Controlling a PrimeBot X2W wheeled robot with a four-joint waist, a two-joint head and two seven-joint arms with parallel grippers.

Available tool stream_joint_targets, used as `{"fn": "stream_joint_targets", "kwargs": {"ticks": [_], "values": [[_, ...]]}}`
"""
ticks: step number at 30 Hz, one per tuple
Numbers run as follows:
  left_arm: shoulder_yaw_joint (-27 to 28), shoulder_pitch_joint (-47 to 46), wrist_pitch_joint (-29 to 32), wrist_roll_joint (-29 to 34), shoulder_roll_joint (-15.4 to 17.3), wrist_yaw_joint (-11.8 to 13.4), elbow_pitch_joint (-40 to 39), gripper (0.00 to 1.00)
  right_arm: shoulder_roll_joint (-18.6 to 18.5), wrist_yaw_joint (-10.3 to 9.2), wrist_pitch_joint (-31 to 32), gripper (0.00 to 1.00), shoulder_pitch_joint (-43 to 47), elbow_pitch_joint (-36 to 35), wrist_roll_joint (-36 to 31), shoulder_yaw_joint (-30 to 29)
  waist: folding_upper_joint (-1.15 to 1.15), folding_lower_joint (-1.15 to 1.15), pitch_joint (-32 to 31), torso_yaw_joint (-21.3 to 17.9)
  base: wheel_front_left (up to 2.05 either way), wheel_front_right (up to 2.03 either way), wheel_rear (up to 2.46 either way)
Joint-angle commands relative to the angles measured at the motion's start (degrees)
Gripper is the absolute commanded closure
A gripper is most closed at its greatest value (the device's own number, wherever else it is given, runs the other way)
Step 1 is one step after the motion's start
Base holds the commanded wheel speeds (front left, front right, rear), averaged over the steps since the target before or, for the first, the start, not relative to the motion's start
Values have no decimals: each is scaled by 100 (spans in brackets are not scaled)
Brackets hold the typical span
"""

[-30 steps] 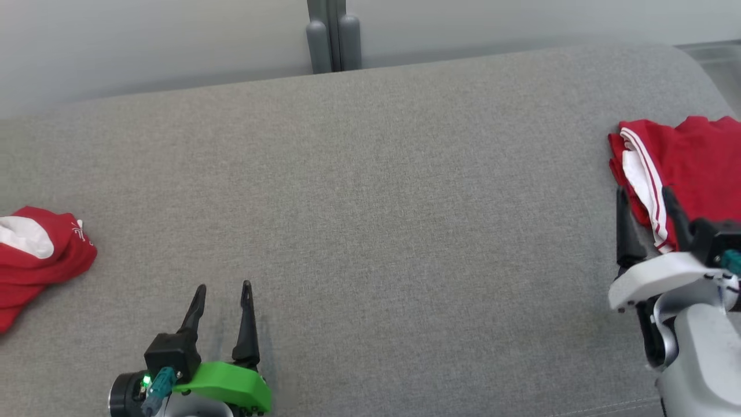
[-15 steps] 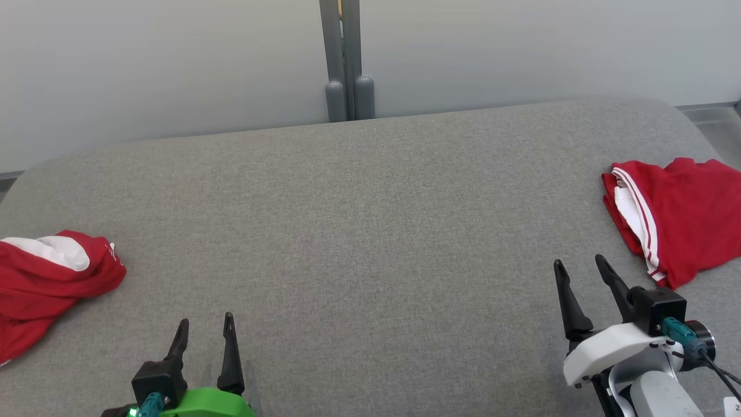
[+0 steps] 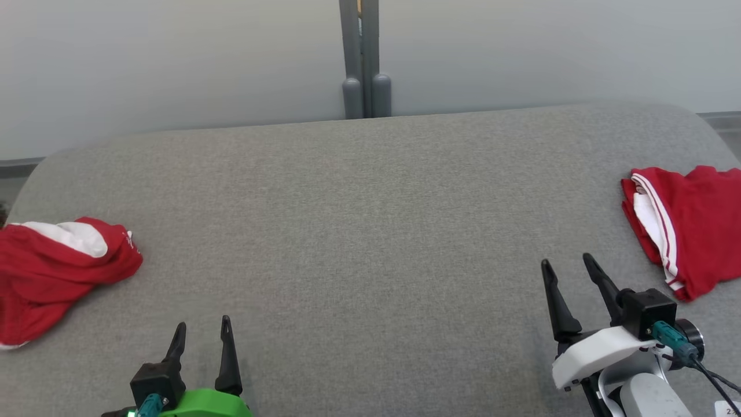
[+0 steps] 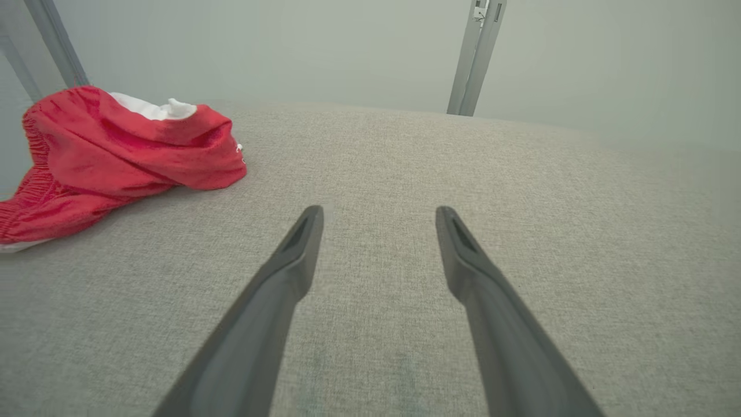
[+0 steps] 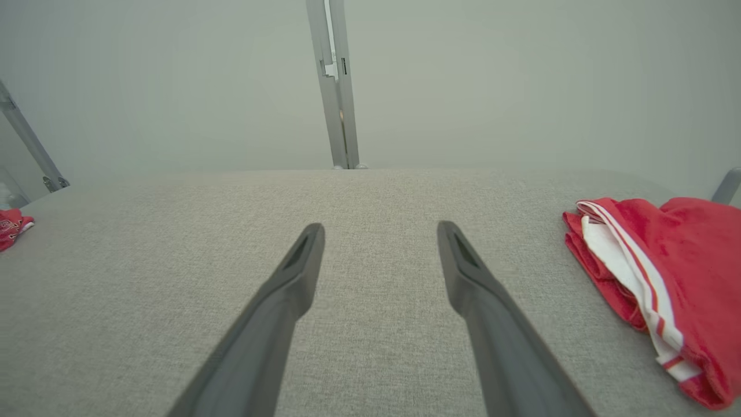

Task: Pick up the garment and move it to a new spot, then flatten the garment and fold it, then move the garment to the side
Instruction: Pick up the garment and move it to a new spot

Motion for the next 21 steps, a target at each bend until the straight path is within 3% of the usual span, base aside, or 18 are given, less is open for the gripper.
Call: {"fn": "stream_joint_targets", "kwargs": {"ticks": [1,15,21], "values": [[21,-71,1,19,26,23,8,0,-6,-7,-15,0,-16,-34,23,40,0,0,57,272,0,0,0],[344,179,1,-19,23,139,95,0,-15,-7,-15,0,-195,124,242,842,0,0,105,2047,0,0,0],[475,297,1,-32,24,186,118,0,-51,-7,-15,0,-264,151,307,1207,0,0,115,2559,0,0,0]]}}
